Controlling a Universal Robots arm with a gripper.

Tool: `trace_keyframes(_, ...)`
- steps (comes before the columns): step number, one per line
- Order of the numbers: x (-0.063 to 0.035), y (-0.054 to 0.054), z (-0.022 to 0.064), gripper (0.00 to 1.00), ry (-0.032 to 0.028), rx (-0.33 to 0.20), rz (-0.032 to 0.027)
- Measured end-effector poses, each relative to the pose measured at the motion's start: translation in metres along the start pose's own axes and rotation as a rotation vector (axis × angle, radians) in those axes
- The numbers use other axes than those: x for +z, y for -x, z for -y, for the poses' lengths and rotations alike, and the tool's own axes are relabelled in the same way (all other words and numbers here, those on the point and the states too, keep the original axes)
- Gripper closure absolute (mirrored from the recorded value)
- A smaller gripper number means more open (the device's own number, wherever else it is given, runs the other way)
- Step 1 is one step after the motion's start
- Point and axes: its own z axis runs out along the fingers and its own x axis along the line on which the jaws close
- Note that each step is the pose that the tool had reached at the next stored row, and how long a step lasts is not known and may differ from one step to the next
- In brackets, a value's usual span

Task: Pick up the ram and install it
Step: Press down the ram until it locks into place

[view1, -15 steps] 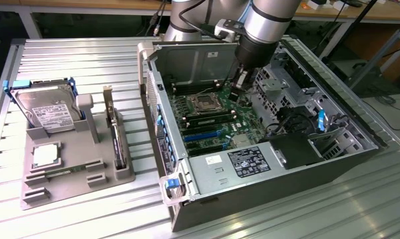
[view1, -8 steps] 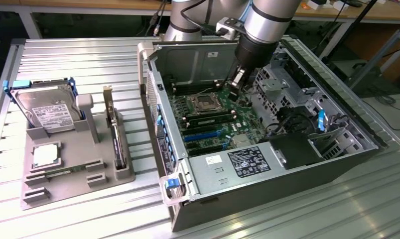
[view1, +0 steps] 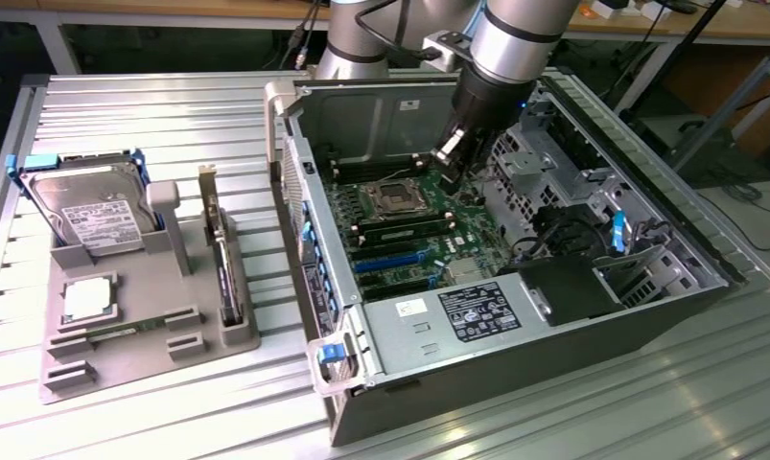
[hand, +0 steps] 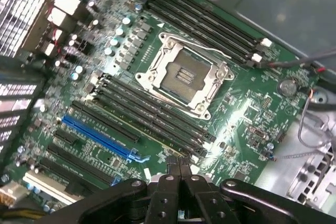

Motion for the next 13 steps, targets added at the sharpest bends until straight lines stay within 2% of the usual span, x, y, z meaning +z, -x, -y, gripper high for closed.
trace_keyframes(4, 0.0000, 0.0000, 0.0000, 0.89, -0.0004, 0.068, 0.0011)
trace_keyframes(13, 0.0000, 0.0000, 0.0000, 0.89, -0.0019, 0.282, 0.0046)
